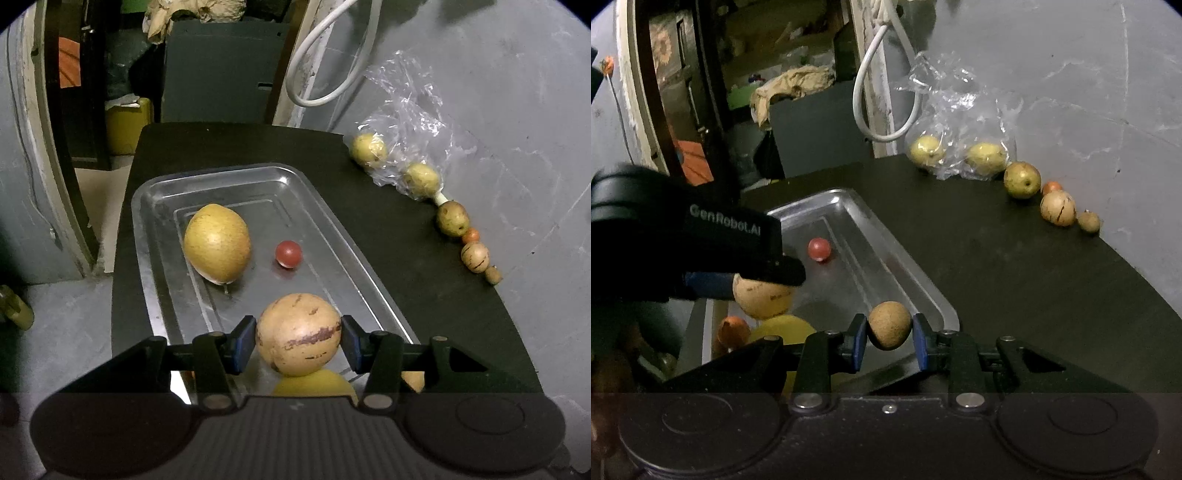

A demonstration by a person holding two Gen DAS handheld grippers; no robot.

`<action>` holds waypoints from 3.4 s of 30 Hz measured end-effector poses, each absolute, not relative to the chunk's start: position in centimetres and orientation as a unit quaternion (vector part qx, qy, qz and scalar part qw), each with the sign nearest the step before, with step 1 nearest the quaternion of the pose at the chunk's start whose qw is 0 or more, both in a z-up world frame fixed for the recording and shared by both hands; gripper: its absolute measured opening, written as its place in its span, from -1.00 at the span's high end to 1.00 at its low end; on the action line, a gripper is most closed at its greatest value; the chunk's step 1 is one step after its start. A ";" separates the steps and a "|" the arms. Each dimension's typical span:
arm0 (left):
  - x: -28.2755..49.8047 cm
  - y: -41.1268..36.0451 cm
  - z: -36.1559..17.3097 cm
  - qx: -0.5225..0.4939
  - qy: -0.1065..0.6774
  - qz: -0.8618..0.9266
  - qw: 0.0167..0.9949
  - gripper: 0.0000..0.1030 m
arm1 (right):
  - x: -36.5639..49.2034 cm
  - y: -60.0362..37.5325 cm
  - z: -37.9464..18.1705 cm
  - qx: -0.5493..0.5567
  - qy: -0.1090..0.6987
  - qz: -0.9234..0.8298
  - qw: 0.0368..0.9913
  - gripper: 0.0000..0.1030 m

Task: Organize fruits
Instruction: 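Carry the pepino and small brown fruit over the tray and open both tools, then withdraw both tools from the tray back toward the fruit row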

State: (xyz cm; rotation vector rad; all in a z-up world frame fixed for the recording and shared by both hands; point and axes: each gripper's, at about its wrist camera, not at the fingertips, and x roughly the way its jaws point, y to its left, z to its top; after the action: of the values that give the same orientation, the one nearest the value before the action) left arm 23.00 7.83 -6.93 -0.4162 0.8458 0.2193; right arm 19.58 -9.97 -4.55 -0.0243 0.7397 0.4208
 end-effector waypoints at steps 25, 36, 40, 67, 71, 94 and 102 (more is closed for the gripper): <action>22.2 8.3 -6.8 -0.170 0.419 0.111 0.885 -0.06 | 18.4 -9.7 -4.8 -0.026 0.373 0.199 0.906 0.32; 18.5 7.6 -5.3 -0.189 0.382 0.095 0.900 -0.70 | 16.1 -11.0 -2.7 -0.051 0.340 0.195 0.918 -0.37; 16.7 7.5 -5.0 -0.189 0.374 0.105 0.902 -0.91 | 15.0 -12.0 -2.3 -0.068 0.337 0.194 0.919 -0.73; 12.2 1.6 -7.2 -0.086 0.441 0.034 0.893 -0.99 | 14.1 -19.2 -4.1 -0.058 0.395 0.057 0.915 -0.99; 12.9 0.6 -7.3 -0.085 0.448 0.017 0.890 -0.99 | 14.4 -20.4 -4.6 -0.047 0.402 0.041 0.914 -0.99; 21.0 -2.6 -5.8 -0.135 0.436 0.013 0.890 -0.99 | 18.4 -25.1 -4.6 -0.034 0.353 0.025 0.935 -0.99; 24.5 -1.5 -5.9 -0.179 0.435 0.048 0.881 -0.99 | 21.3 -24.8 -5.8 -0.042 0.378 0.061 0.923 -0.99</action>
State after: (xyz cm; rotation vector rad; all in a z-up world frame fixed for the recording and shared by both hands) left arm 24.55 -1.47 -5.89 -0.3730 0.9052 0.0994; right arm 21.30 -24.78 -5.80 -0.0868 0.7755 0.1251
